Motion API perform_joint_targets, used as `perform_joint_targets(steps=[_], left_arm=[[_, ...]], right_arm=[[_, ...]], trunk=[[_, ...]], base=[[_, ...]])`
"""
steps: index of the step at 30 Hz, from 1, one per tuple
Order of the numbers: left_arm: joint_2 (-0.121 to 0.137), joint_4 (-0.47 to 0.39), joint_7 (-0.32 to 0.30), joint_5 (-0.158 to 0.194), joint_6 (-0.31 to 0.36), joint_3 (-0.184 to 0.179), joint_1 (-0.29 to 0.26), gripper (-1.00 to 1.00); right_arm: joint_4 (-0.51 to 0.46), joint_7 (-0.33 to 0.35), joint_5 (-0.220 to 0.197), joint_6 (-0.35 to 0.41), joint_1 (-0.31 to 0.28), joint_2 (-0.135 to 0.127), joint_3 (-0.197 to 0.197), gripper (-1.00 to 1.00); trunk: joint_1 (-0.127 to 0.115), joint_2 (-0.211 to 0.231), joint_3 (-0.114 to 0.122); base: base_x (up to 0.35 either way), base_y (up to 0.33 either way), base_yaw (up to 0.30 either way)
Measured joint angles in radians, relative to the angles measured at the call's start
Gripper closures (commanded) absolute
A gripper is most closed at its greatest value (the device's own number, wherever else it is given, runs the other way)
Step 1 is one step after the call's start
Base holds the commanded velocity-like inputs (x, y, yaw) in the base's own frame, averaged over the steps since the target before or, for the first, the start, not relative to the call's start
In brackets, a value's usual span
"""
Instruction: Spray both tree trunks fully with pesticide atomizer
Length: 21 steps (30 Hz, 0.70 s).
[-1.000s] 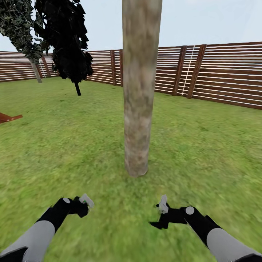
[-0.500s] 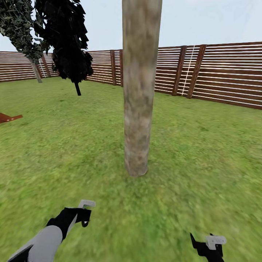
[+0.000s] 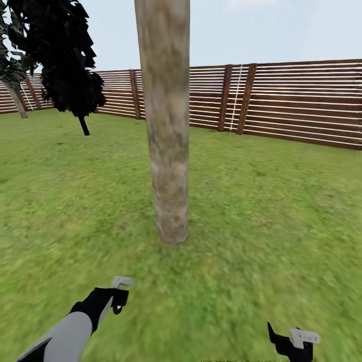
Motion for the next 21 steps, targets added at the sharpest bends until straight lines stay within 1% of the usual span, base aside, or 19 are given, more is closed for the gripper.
perform_joint_targets(steps=[2,5,6,9,12,15,17,18,19,21], left_arm=[[-0.008,-0.001,0.001,-0.001,0.008,0.001,0.0,1.0],[-0.008,-0.013,0.001,-0.003,0.073,0.002,0.0,1.0],[-0.008,-0.014,0.0,-0.003,0.081,0.002,0.0,1.0],[-0.009,-0.016,0.0,-0.005,0.087,-0.002,0.0,1.0],[-0.009,-0.014,0.0,-0.004,0.091,0.001,0.0,1.0],[-0.009,-0.01,0.001,-0.005,0.095,0.0,0.0,1.0],[-0.009,-0.01,0.002,-0.006,0.097,-0.002,0.0,1.0],[-0.01,-0.012,0.002,-0.006,0.103,-0.003,0.0,1.0],[-0.01,-0.016,0.002,-0.006,0.163,-0.003,0.0,1.0],[-0.01,-0.018,0.002,-0.003,0.173,-0.004,-0.002,1.0]], right_arm=[[0.0,0.0,0.0,0.0,0.001,0.001,0.0,-1.0],[0.0,0.0,0.0,0.0,0.002,0.002,0.0,-1.0],[0.0,0.0,0.0,0.0,0.002,0.002,0.0,-1.0],[0.0,0.0,0.0,0.0,0.002,0.003,0.0,-1.0],[0.0,0.0,-0.002,0.0,0.002,0.002,0.0,-1.0],[0.0,0.0,-0.002,0.0,0.002,0.002,0.0,-1.0],[0.0,0.0,-0.002,0.0,0.002,0.003,0.0,-1.0],[0.0,0.0,-0.002,0.0,0.002,0.002,0.0,-1.0],[0.0,-0.001,-0.002,0.0,0.002,0.003,0.0,-1.0],[0.0,-0.002,-0.002,0.0,0.002,0.003,0.0,-1.0]], trunk=[[0.0,0.0,0.0],[0.0,0.0,-0.001],[0.0,0.0,-0.002],[0.0,0.0,-0.004],[0.0,0.0,-0.005],[0.0,0.0,-0.007],[0.0,0.0,-0.007],[0.0,0.0,-0.008],[0.0,0.0,-0.008],[0.0,0.0,-0.008]], base=[[0.0,0.0,-0.3],[0.0,0.0,-0.299],[0.0,0.0,-0.298],[0.0,0.0,-0.298],[0.027,0.0,-0.298],[0.183,0.0,-0.298],[0.301,0.0,-0.298],[0.336,0.0,-0.097],[0.322,0.0,-0.049],[0.162,0.0,-0.019]])
